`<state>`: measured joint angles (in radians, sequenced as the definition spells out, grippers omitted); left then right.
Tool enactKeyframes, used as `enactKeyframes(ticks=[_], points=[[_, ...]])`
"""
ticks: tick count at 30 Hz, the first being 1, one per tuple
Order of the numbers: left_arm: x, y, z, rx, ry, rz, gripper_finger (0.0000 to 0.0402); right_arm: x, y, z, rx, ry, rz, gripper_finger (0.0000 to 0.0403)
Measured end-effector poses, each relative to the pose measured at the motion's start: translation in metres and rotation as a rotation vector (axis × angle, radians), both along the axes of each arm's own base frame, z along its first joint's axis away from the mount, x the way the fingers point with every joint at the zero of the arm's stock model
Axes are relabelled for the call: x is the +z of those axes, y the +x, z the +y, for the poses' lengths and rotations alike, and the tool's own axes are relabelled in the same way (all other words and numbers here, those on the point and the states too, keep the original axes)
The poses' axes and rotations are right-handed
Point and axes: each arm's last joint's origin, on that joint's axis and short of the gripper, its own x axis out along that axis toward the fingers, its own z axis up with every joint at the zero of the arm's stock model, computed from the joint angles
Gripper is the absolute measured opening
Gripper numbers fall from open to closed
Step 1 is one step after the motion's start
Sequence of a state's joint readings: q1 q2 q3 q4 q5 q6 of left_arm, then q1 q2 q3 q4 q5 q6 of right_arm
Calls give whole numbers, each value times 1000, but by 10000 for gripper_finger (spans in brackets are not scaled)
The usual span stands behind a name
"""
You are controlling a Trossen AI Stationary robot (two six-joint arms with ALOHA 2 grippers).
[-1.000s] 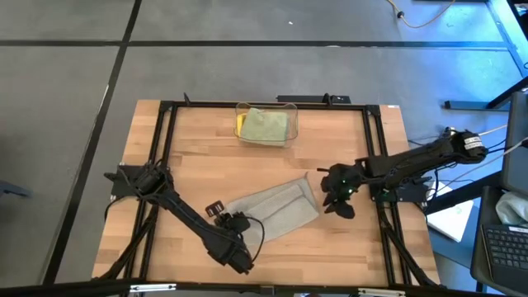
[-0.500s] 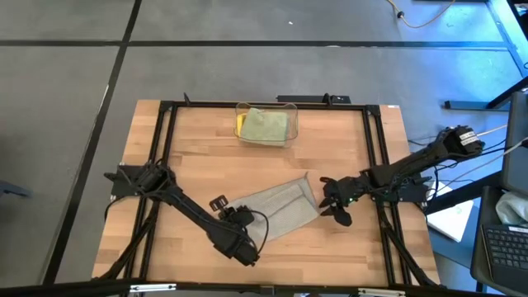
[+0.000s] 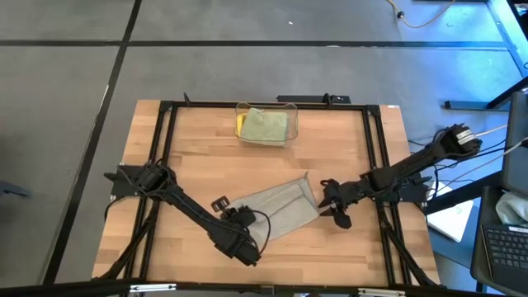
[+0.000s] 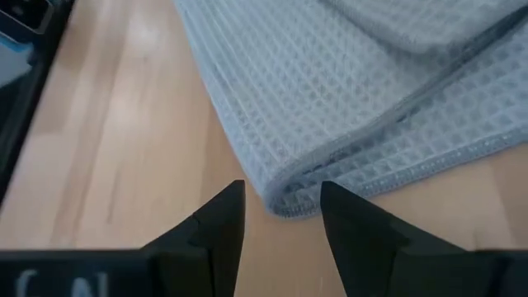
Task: Fold microfiber towels
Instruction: Fold the gray microfiber cloth
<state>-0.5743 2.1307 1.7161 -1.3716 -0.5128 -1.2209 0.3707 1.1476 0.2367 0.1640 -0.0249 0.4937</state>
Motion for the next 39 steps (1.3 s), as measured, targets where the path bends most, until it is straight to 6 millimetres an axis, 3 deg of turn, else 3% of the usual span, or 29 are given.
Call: enactKeyframes(ticks=[18,21,28,30,34,39], points=[[-1,-3,-10,-24,-22,-17,47,-26,16,15,19,13,-7,157],[-1,-3,-10,-24,-22,-17,47,-28,19,16,19,18,-24,128],[-1,-7,-10,-32,-63,66,47,-34,20,16,22,0,-6,15],[0,-13,-10,-12,-53,102,48,-35,19,16,25,-5,1,9],[1,-20,-19,-30,-57,113,73,-36,19,15,30,-13,9,24],[1,-25,-26,-17,-90,125,137,-36,18,15,34,-17,11,12]])
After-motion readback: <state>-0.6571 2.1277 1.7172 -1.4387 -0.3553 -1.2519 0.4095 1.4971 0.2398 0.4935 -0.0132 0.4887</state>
